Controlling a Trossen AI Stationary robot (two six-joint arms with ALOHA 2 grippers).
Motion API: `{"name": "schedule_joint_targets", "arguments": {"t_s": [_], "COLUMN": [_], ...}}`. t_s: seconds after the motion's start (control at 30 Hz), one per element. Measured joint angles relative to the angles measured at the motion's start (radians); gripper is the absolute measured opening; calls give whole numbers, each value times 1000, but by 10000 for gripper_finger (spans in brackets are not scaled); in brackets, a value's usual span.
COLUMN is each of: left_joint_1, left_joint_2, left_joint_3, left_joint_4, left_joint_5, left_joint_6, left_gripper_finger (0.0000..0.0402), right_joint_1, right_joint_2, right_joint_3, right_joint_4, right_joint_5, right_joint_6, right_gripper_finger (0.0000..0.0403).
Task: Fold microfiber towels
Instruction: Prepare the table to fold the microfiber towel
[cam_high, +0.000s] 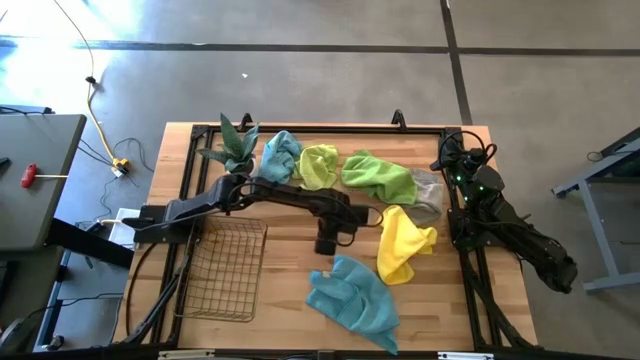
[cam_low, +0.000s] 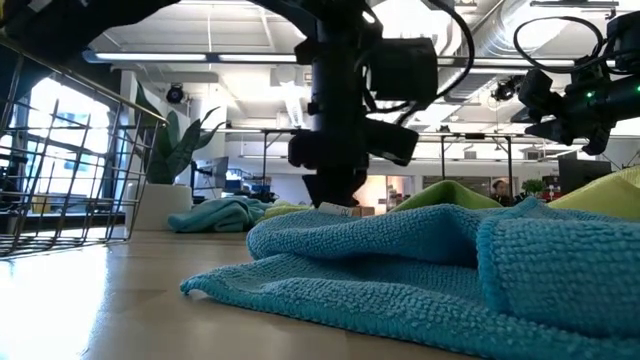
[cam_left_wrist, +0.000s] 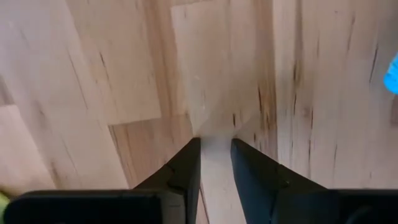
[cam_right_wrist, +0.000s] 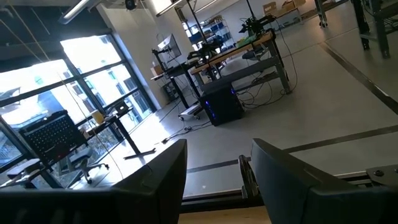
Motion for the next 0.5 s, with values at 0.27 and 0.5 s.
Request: {"name": "schedule_joint_targets", "arguments": {"t_s": [0.27,0.5], "left_joint_1": [1,-7], "left_joint_2": [-7,-7], "left_joint_3": [-24,-24], "left_joint_4": [79,88], "left_joint_5": [-2,-7], "left_joint_6": [191,194], "left_gripper_finger": [81,81], "right_joint_1": [0,0], "right_joint_2": [0,0], "right_joint_3": [0,0], "right_joint_4": [0,0], "right_joint_5": [-1,-1], "right_joint_6": [-1,0], "right_gripper_finger": [171,171]}}
